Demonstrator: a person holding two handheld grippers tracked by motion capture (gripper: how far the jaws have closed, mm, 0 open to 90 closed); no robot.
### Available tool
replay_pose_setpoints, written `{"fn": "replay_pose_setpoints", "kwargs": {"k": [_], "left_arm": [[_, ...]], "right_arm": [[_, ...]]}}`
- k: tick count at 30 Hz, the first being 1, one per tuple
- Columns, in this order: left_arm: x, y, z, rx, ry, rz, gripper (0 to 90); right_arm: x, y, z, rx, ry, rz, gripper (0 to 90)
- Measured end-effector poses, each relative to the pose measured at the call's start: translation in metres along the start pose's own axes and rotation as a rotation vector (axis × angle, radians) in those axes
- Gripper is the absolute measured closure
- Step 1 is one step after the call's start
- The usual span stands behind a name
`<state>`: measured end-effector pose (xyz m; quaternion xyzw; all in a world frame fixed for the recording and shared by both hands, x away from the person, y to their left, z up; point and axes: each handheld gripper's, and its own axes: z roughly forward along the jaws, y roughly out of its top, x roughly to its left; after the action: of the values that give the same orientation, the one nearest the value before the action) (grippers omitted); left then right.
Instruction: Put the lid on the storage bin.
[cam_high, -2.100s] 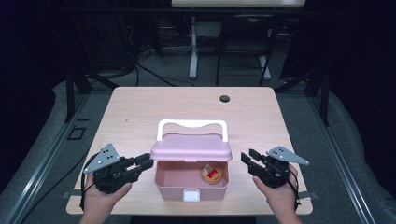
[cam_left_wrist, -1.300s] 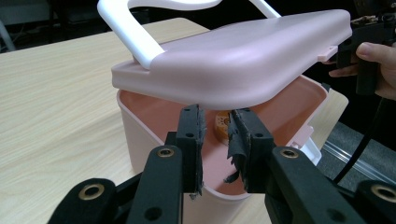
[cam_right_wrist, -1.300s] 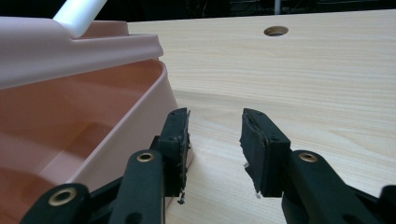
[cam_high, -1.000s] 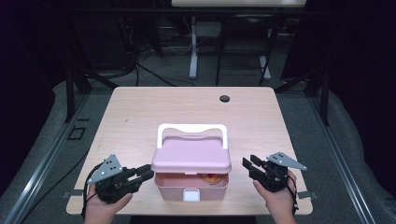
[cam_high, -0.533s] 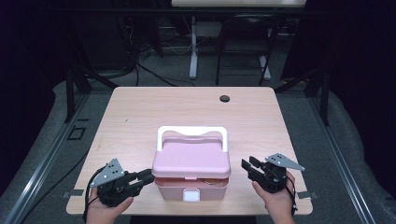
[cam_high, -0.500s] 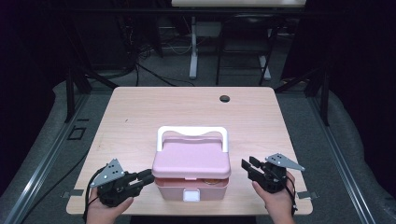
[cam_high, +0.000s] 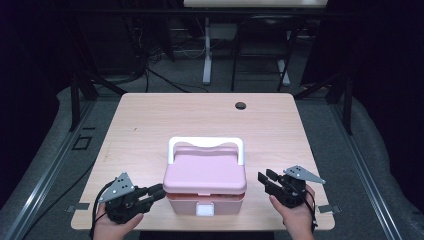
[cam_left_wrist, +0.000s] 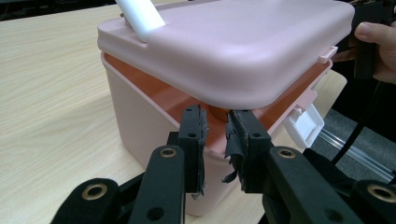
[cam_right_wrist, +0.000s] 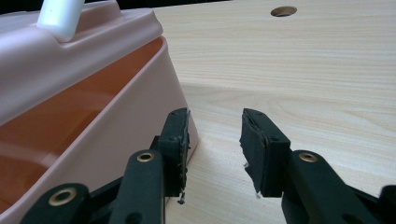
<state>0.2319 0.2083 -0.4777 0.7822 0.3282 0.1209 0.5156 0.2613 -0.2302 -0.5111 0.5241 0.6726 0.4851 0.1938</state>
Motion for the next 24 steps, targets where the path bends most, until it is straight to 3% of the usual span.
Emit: {"fn": "replay_pose_setpoints", "kwargs": {"k": [17, 24], "left_arm": [[0.000, -0.009, -0.005, 0.045, 0.011, 0.016, 74.9], [0.005, -0.011, -0.009, 0.016, 0.019, -0.010, 74.3]], "right_arm": [[-0.003, 0.000, -0.003, -0.018, 0.003, 0.025, 61.6], [-0.005, 0.000, -0.003, -0.015, 0.001, 0.032, 61.6]]}}
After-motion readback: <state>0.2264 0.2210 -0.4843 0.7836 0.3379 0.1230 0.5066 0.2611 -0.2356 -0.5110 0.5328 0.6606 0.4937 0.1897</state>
